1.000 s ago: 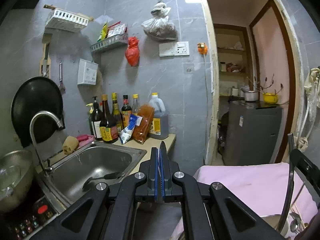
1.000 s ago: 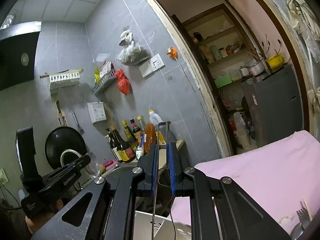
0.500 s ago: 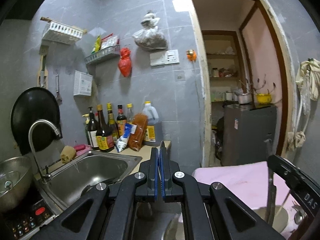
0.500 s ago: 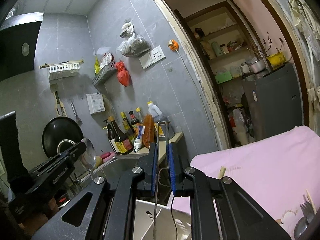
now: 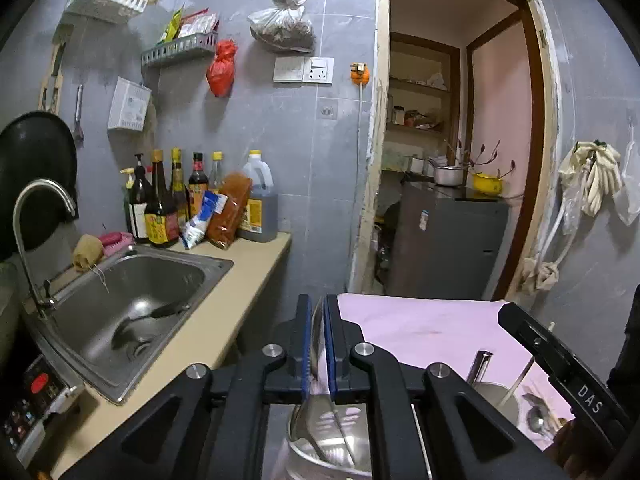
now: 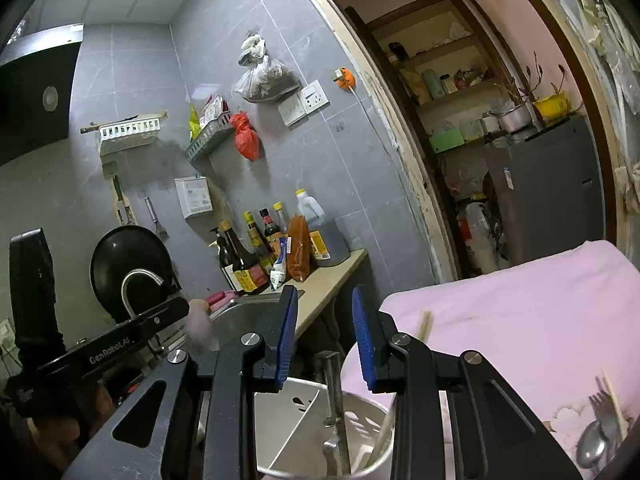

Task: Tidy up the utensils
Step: 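Lower both items into the caddy and open both grippers, then move both grippers back down over the utensils on the pink cloth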

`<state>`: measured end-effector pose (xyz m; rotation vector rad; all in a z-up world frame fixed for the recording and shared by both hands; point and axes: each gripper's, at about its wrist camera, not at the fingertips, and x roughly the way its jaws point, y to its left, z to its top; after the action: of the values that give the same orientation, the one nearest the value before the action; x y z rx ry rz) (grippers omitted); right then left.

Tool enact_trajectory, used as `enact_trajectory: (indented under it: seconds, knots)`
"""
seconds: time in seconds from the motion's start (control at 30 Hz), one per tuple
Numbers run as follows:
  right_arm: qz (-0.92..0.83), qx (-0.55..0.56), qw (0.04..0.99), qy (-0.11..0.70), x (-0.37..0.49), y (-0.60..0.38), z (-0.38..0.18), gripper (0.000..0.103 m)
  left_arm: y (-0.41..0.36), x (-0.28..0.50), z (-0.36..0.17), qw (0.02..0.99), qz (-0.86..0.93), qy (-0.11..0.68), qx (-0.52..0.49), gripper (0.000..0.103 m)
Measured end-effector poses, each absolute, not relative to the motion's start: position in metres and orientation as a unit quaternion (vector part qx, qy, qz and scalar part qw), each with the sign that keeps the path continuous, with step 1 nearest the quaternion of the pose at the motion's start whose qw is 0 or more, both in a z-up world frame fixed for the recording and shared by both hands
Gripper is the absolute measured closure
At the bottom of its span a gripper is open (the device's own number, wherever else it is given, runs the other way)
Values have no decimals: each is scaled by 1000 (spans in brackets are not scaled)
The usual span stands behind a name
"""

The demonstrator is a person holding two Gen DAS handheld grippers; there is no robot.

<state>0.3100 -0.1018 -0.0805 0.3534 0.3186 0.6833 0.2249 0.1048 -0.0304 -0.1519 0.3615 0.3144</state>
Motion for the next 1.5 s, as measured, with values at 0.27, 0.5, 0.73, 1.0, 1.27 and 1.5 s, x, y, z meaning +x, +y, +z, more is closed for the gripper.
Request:
enact_trajectory:
  seconds: [0.27,0.5,0.73,1.0,1.27,1.5]
  knots:
    - [314,160,925,143,293,-129,-59,64,97,214,-19,970,125,176,-109,67]
    - [285,136,939,136,280,-167,-35,43,67,207,-10,975,101,171,-102,44]
    - [242,118,952,146,270,-224,-26,12,20,202,-6,979,70,166,-91,15]
    - [179,98,968,146,268,-286,-25,2,-35,205,-17,980,49,175,-77,7]
    - [137,71,975,163,274,-333,-39,2,-81,217,-38,978,40,189,-77,6]
    - [118,68,964,228,284,-369,-84,2,-111,234,-75,968,30,238,-75,6]
